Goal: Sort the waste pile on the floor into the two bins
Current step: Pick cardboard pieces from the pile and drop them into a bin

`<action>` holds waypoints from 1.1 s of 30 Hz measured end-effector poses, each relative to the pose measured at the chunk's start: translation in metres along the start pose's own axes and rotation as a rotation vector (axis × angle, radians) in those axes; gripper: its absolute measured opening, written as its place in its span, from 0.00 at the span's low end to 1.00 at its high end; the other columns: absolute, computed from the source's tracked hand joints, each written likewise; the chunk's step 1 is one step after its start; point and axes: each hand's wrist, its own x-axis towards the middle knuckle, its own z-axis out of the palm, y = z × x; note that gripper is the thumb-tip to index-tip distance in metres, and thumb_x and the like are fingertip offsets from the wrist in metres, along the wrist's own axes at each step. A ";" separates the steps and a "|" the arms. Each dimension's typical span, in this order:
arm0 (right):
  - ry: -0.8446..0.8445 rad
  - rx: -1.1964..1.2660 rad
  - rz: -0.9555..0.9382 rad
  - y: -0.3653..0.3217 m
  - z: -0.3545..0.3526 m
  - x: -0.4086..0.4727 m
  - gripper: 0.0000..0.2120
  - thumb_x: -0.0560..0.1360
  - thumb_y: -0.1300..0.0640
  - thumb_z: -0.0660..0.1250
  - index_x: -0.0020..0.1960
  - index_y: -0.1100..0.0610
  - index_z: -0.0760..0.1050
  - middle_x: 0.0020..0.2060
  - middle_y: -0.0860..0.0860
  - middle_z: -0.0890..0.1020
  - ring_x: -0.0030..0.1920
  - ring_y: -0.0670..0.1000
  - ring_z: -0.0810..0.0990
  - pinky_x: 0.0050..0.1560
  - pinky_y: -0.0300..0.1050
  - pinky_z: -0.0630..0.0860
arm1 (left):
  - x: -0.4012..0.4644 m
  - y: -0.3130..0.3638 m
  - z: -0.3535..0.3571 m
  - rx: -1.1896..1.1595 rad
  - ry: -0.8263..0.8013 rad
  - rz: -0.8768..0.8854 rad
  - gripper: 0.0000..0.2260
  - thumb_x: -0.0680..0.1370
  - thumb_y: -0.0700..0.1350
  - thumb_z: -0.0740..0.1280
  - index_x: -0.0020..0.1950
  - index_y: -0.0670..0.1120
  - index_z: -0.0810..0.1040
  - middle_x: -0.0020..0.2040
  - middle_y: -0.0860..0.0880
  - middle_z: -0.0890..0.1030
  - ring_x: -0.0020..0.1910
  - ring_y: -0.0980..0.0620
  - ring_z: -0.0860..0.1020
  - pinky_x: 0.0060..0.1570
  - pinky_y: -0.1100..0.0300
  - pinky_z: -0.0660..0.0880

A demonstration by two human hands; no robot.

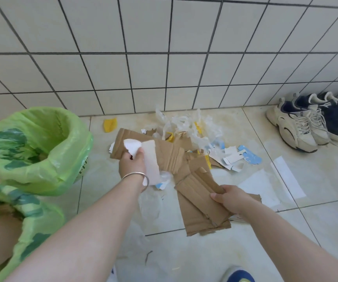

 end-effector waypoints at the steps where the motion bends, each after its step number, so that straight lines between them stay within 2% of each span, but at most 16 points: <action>1: 0.030 -0.004 0.005 -0.002 -0.001 0.001 0.16 0.77 0.52 0.64 0.63 0.57 0.74 0.56 0.55 0.81 0.54 0.55 0.79 0.51 0.46 0.78 | 0.003 0.001 -0.009 0.073 -0.027 0.026 0.06 0.77 0.50 0.65 0.46 0.48 0.75 0.39 0.49 0.77 0.44 0.43 0.76 0.48 0.56 0.74; 4: 0.114 0.023 -0.013 -0.019 -0.003 -0.002 0.16 0.78 0.54 0.63 0.63 0.60 0.74 0.56 0.58 0.81 0.55 0.58 0.79 0.59 0.52 0.76 | 0.005 0.006 -0.036 0.229 -0.109 0.088 0.08 0.78 0.50 0.64 0.47 0.46 0.74 0.35 0.51 0.73 0.40 0.46 0.72 0.34 0.61 0.66; 6: 0.167 -0.024 -0.020 -0.038 -0.002 -0.007 0.18 0.79 0.53 0.62 0.64 0.62 0.73 0.57 0.60 0.79 0.56 0.60 0.78 0.60 0.51 0.75 | 0.004 0.012 -0.055 0.313 -0.114 0.119 0.09 0.78 0.51 0.63 0.47 0.44 0.73 0.36 0.50 0.73 0.40 0.46 0.71 0.33 0.62 0.64; 9: 0.283 -0.091 -0.039 -0.080 -0.007 -0.023 0.19 0.79 0.53 0.61 0.62 0.67 0.72 0.54 0.62 0.79 0.52 0.61 0.77 0.55 0.49 0.74 | -0.005 0.030 -0.086 0.370 -0.102 0.153 0.11 0.79 0.51 0.61 0.43 0.45 0.68 0.35 0.50 0.70 0.40 0.46 0.69 0.31 0.61 0.63; 12: 0.268 -0.005 -0.142 -0.128 0.005 -0.049 0.22 0.77 0.51 0.63 0.63 0.67 0.72 0.57 0.63 0.78 0.57 0.62 0.78 0.60 0.52 0.74 | -0.021 0.052 -0.128 0.417 -0.096 0.202 0.08 0.79 0.51 0.60 0.49 0.47 0.69 0.42 0.48 0.73 0.42 0.46 0.71 0.31 0.62 0.63; 14: 0.227 0.039 -0.234 -0.158 0.027 -0.075 0.23 0.77 0.50 0.64 0.65 0.65 0.71 0.58 0.62 0.78 0.58 0.62 0.77 0.61 0.53 0.74 | -0.029 0.065 -0.158 0.434 -0.083 0.240 0.12 0.79 0.51 0.59 0.60 0.47 0.69 0.51 0.46 0.75 0.46 0.45 0.73 0.35 0.61 0.66; 16: 0.175 0.067 -0.314 -0.183 0.056 -0.102 0.23 0.77 0.50 0.63 0.66 0.64 0.70 0.59 0.60 0.78 0.59 0.61 0.77 0.60 0.52 0.74 | -0.035 0.076 -0.190 0.466 -0.042 0.270 0.17 0.79 0.52 0.59 0.66 0.46 0.67 0.55 0.43 0.76 0.49 0.43 0.75 0.39 0.59 0.67; 18: 0.115 0.066 -0.380 -0.203 0.087 -0.127 0.24 0.78 0.48 0.62 0.67 0.63 0.70 0.60 0.59 0.78 0.60 0.60 0.76 0.59 0.50 0.74 | -0.039 0.083 -0.220 0.487 0.005 0.283 0.18 0.79 0.52 0.59 0.65 0.44 0.67 0.57 0.41 0.77 0.50 0.42 0.75 0.41 0.58 0.67; 20: 0.063 0.070 -0.455 -0.217 0.117 -0.148 0.24 0.77 0.47 0.62 0.67 0.61 0.69 0.60 0.57 0.77 0.58 0.58 0.76 0.57 0.47 0.73 | -0.042 0.084 -0.247 0.504 0.029 0.294 0.20 0.80 0.53 0.59 0.65 0.41 0.67 0.63 0.39 0.74 0.57 0.41 0.74 0.45 0.57 0.66; 22: 0.001 0.068 -0.518 -0.225 0.147 -0.166 0.22 0.78 0.47 0.62 0.66 0.60 0.69 0.56 0.53 0.78 0.53 0.53 0.75 0.50 0.43 0.72 | -0.043 0.082 -0.272 0.476 0.045 0.292 0.21 0.80 0.53 0.59 0.66 0.40 0.65 0.68 0.40 0.70 0.63 0.41 0.72 0.48 0.56 0.65; 24: -0.050 0.040 -0.555 -0.231 0.178 -0.179 0.20 0.78 0.47 0.61 0.65 0.58 0.69 0.55 0.51 0.77 0.52 0.53 0.75 0.46 0.43 0.73 | -0.043 0.079 -0.296 0.424 0.085 0.296 0.21 0.79 0.52 0.60 0.65 0.39 0.65 0.67 0.39 0.71 0.62 0.40 0.72 0.50 0.54 0.67; 26: -0.075 0.053 -0.561 -0.235 0.207 -0.185 0.21 0.78 0.47 0.61 0.65 0.58 0.69 0.58 0.54 0.78 0.55 0.55 0.77 0.54 0.47 0.74 | -0.038 0.075 -0.321 0.368 0.131 0.297 0.20 0.78 0.51 0.62 0.65 0.41 0.65 0.65 0.39 0.72 0.61 0.41 0.72 0.49 0.55 0.66; 28: -0.096 0.063 -0.575 -0.240 0.235 -0.191 0.21 0.79 0.48 0.61 0.66 0.60 0.67 0.59 0.54 0.77 0.52 0.53 0.75 0.48 0.43 0.72 | -0.032 0.068 -0.346 0.333 0.150 0.319 0.22 0.78 0.50 0.64 0.69 0.45 0.63 0.67 0.44 0.72 0.62 0.44 0.72 0.51 0.58 0.66; 30: -0.118 0.054 -0.604 -0.244 0.261 -0.195 0.18 0.79 0.51 0.61 0.64 0.59 0.67 0.57 0.53 0.76 0.49 0.51 0.72 0.43 0.41 0.70 | -0.027 0.061 -0.368 0.293 0.151 0.346 0.28 0.78 0.50 0.64 0.75 0.51 0.55 0.71 0.49 0.68 0.67 0.47 0.70 0.59 0.58 0.65; 32: -0.132 0.090 -0.631 -0.248 0.286 -0.197 0.16 0.78 0.55 0.63 0.63 0.59 0.67 0.58 0.54 0.76 0.51 0.52 0.73 0.50 0.45 0.73 | -0.024 0.059 -0.386 0.219 0.163 0.312 0.34 0.77 0.49 0.65 0.77 0.53 0.48 0.73 0.50 0.66 0.71 0.50 0.67 0.63 0.59 0.63; 33: -0.129 0.097 -0.643 -0.250 0.297 -0.197 0.15 0.77 0.57 0.64 0.61 0.59 0.67 0.58 0.55 0.77 0.52 0.52 0.74 0.53 0.47 0.73 | -0.022 0.058 -0.393 0.166 0.177 0.277 0.33 0.78 0.48 0.65 0.77 0.53 0.50 0.71 0.49 0.68 0.70 0.50 0.68 0.62 0.60 0.63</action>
